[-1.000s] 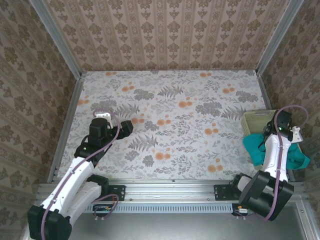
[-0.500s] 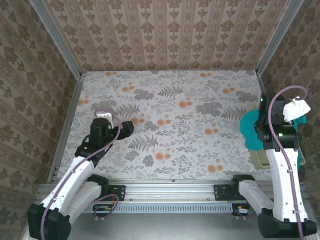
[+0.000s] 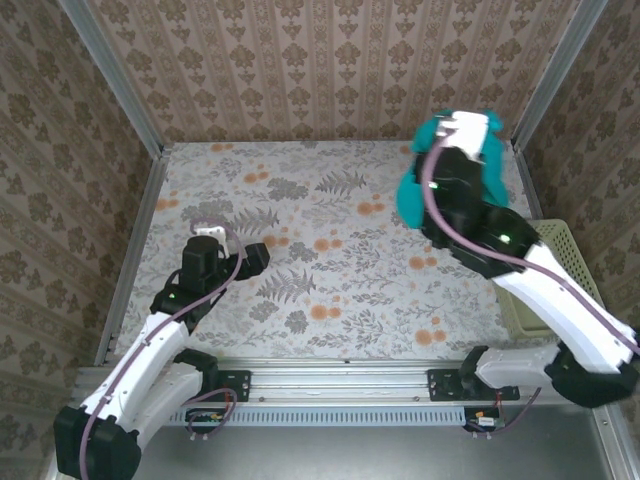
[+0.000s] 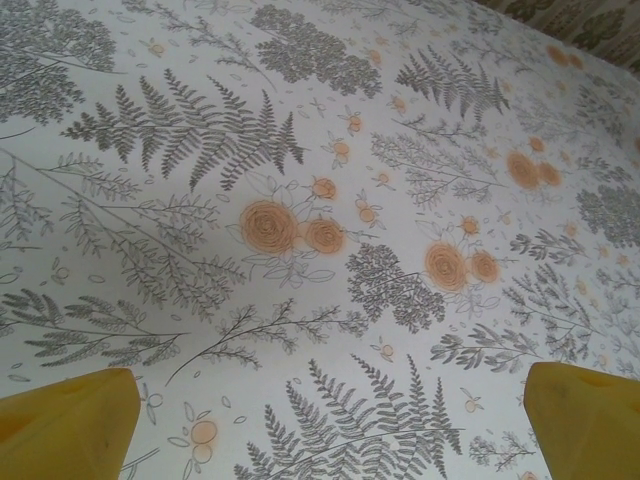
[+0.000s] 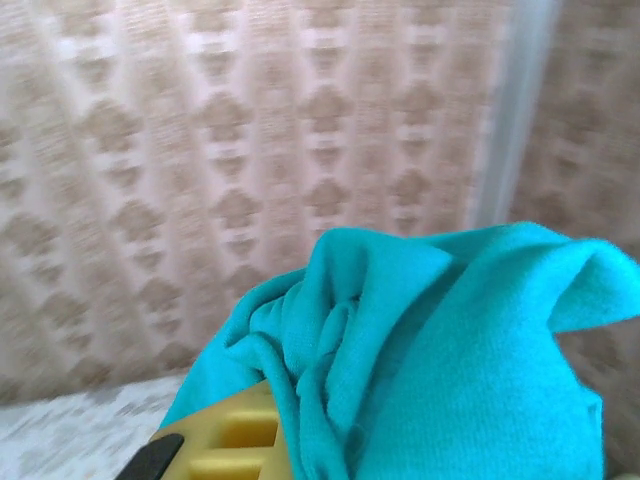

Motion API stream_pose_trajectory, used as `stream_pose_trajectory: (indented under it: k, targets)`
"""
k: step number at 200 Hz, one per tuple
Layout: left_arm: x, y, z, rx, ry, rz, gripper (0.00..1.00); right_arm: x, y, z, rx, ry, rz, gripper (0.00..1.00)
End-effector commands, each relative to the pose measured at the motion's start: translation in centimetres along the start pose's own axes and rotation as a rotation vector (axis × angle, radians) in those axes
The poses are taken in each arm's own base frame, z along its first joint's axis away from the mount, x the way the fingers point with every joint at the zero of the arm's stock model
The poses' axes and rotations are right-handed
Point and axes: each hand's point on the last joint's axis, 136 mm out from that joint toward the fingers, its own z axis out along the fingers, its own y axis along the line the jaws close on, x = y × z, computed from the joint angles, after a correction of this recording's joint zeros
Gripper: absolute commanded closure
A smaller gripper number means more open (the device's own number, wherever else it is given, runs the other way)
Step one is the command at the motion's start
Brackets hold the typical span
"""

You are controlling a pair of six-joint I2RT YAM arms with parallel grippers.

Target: Fold the inside-out t-shirt

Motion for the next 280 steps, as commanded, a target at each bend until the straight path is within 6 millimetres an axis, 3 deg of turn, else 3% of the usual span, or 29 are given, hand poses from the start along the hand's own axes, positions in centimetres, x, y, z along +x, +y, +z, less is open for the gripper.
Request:
stream_pose_trajectory:
  k: [1, 13, 34, 50, 80, 100, 114, 128, 173, 202, 227, 280]
  targets:
    - [-0.9, 0.4, -1.2, -0.048, -0.026, -0.016, 0.0, 1.9, 7.4, 0.0, -0.224, 0.056, -0.109, 0.96]
    - [-0.7, 1.1, -1.5, -0.085, -0.02, -0.02, 0.0, 5.4, 11.8, 0.3, -0.338, 0.135, -0.15, 0.95]
    - [-0.1, 1.9, -1.7, -0.12, -0.007, -0.025, 0.0, 12.4, 17.2, 0.0, -0.511, 0.299, -0.201, 0.94]
    - [0.7, 2.2, -1.4, -0.124, 0.014, -0.034, 0.0, 18.1, 19.7, -0.6, -0.6, 0.417, -0.216, 0.85]
    - [2.2, 2.1, -0.2, -0.104, 0.074, -0.05, 0.0, 28.4, 19.2, -1.3, -0.586, 0.624, -0.244, 0.6]
    - [2.9, 1.2, 1.0, -0.076, 0.122, -0.038, 0.0, 32.0, 17.3, -2.1, -0.562, 0.703, -0.262, 0.46]
    - [3.2, 0.0, 1.8, -0.061, 0.156, -0.003, 0.0, 33.2, 15.6, -2.5, -0.549, 0.726, -0.252, 0.33]
    - [3.4, -1.6, 2.5, -0.041, 0.187, 0.041, 0.0, 34.1, 14.3, -2.8, -0.559, 0.765, -0.207, 0.29]
    - [3.0, -4.9, 5.8, -0.024, 0.241, 0.114, 0.0, 36.9, 11.2, -2.3, -0.54, 0.858, -0.034, 0.28]
    - [2.1, -5.6, 8.6, -0.064, 0.271, 0.152, 0.03, 38.7, 9.6, -1.1, -0.477, 0.929, 0.073, 0.28]
    - [1.0, -5.9, 11.2, -0.107, 0.286, 0.207, 0.06, 39.5, 9.9, -0.1, -0.506, 0.962, 0.175, 0.29]
    - [0.2, -5.3, 17.8, -0.137, 0.4, 0.189, 0.19, 40.7, 12.2, 1.8, -0.497, 0.998, 0.137, 0.33]
